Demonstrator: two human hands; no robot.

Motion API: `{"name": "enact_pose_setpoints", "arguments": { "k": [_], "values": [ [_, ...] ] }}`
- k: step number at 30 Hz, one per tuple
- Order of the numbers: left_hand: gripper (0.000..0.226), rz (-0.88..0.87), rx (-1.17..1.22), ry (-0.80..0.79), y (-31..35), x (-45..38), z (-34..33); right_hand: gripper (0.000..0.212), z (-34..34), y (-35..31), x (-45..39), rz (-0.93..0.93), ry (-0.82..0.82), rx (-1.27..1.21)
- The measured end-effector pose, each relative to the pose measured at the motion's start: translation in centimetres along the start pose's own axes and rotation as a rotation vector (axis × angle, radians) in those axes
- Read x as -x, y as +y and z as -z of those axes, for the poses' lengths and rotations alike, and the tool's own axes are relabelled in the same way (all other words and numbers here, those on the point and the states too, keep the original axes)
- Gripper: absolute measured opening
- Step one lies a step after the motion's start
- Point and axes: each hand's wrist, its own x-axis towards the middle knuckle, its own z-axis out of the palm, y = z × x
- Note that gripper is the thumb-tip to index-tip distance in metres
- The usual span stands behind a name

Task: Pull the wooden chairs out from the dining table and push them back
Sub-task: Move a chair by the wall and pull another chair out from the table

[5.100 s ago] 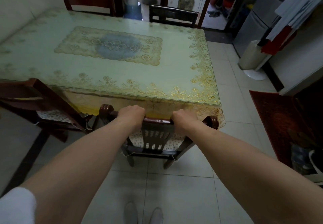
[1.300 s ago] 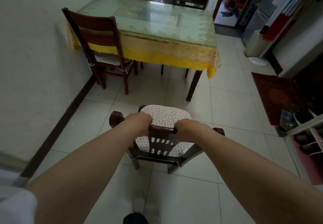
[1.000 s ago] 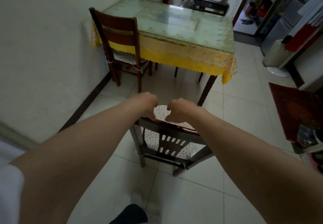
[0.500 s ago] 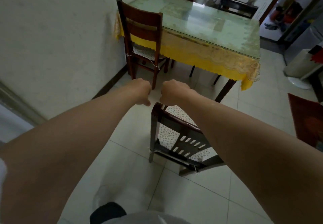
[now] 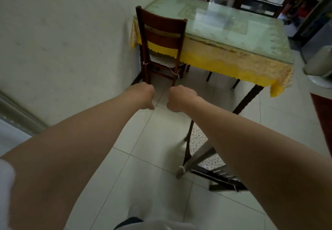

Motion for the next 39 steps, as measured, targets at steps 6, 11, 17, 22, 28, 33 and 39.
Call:
{"name": "enact_pose_setpoints", "arguments": {
  "k": [6, 11, 17, 22, 28, 33, 39],
  "values": [
    [0.047, -0.027, -0.025, 0.009, -5.3, -3.9, 1.4, 0.016, 0.4, -4.0, -4.6, -0.041, -0.003, -0.046],
    [0.045, -0.055, -0.007, -0.005, -7.8, -8.0, 1.8, 0.022, 0.5, -5.0, -9.0, -0.05, -0.031, -0.054],
    [0.05, -0.052, -0.026, -0.023, -10.8, -14.3, 3.5, 0.013, 1.2, -5.1, -17.0, -0.05, 0.014, -0.058],
    [0.047, -0.041, -0.022, -0.01, -13.1, -21.0, 7.3, 0.018, 2.8, -4.4, -25.3, -0.025, 0.043, -0.064],
    [0.036, -0.041, -0.049, -0.01, -14.1, -30.0, 12.8, 0.021, 6.2, -2.4, -35.0, -0.049, 0.036, -0.097],
    [0.044, -0.058, -0.033, -0.013, -15.1, -36.5, 14.7, 0.014, 7.9, -0.5, -41.5, -0.057, 0.016, -0.059],
    [0.043, -0.078, -0.013, -0.039, -16.1, -44.9, 16.8, 0.021, 9.9, 2.1, -48.7, -0.104, -0.014, -0.062]
  ]
}}
